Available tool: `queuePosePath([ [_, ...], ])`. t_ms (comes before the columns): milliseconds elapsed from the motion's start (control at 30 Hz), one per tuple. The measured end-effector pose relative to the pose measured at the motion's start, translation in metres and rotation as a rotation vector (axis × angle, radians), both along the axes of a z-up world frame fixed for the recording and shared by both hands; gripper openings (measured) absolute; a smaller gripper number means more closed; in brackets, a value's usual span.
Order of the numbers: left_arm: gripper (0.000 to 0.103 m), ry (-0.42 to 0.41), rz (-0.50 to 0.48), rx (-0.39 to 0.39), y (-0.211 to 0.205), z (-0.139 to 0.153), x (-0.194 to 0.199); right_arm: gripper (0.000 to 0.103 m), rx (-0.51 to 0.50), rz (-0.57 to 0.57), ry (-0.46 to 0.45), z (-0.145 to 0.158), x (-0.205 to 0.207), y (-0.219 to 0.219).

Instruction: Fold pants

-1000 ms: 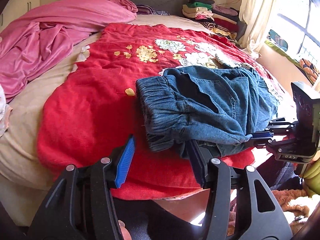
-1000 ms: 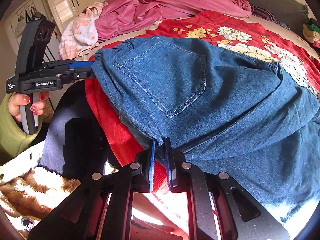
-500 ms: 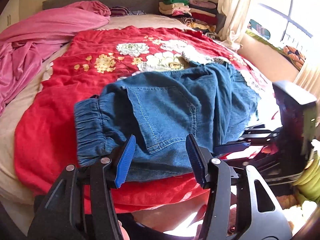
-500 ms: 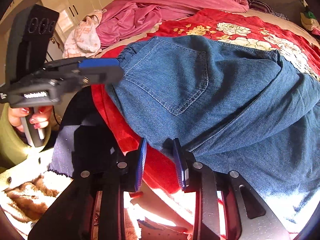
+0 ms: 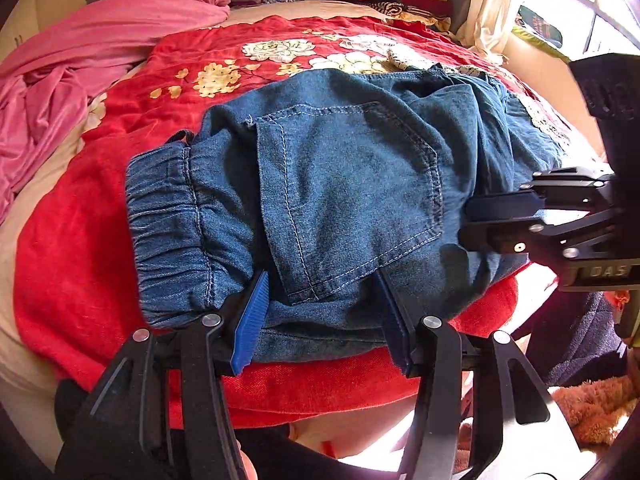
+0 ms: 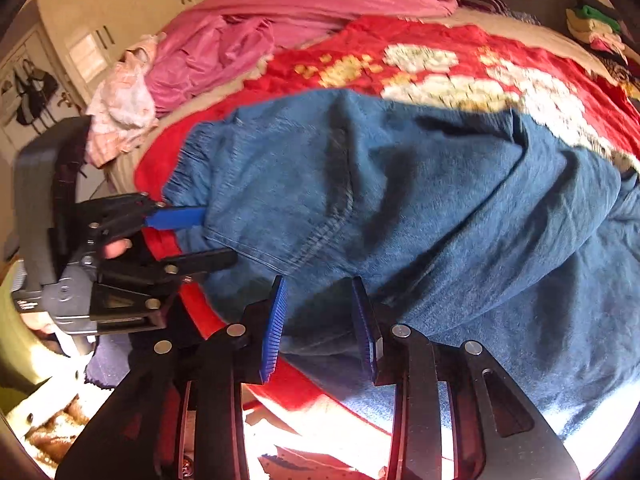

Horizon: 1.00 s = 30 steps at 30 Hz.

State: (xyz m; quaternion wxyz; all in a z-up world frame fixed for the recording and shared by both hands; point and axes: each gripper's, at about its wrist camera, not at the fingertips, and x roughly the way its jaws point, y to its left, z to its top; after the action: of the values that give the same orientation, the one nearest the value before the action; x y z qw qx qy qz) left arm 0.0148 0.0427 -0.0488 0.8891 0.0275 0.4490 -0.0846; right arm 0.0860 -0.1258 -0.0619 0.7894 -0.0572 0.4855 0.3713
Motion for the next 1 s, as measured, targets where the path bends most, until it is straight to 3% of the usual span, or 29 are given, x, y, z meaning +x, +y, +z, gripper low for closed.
queuePosePath([
  [100,0.045,-0.025,0.011,-0.022,0.002,-0.001,-0.002,0.031,0.063,-0.018,0.041,0.005,0.006,-0.008],
  [233,0.046,-0.071,0.003,-0.07,0.001,0.03,-0.014,0.031,0.167,-0.082,-0.036,0.05,0.017,-0.041],
  [300,0.06,-0.126,-0.029,-0.096,-0.005,0.055,-0.019,0.045,0.143,-0.133,-0.108,0.071,0.03,-0.057],
  [400,0.063,-0.146,-0.103,-0.131,-0.026,0.075,-0.011,0.046,0.093,-0.206,-0.157,0.085,0.062,-0.072],
  [533,0.063,-0.074,-0.204,-0.202,-0.066,0.069,0.017,0.05,0.003,-0.264,-0.195,0.089,0.105,-0.076],
  [633,0.063,-0.001,-0.243,-0.21,-0.095,0.05,0.039,0.053,-0.035,-0.287,-0.198,0.086,0.133,-0.074],
  [700,0.048,0.069,-0.236,-0.226,-0.107,0.033,0.053,0.055,-0.085,-0.291,-0.194,0.08,0.151,-0.069],
  [767,0.045,0.119,-0.22,-0.242,-0.113,0.02,0.061,0.055,-0.132,-0.289,-0.174,0.071,0.169,-0.059],
  [833,0.04,0.13,-0.176,-0.228,-0.114,0.011,0.068,0.059,-0.157,-0.27,-0.162,0.064,0.182,-0.046],
  [933,0.022,0.14,-0.15,-0.255,-0.113,0.004,0.074,0.073,-0.212,-0.27,-0.147,0.051,0.201,-0.024],
  [1000,0.011,0.15,-0.152,-0.274,-0.114,0.002,0.078,0.073,-0.248,-0.268,-0.14,0.042,0.212,-0.013],
])
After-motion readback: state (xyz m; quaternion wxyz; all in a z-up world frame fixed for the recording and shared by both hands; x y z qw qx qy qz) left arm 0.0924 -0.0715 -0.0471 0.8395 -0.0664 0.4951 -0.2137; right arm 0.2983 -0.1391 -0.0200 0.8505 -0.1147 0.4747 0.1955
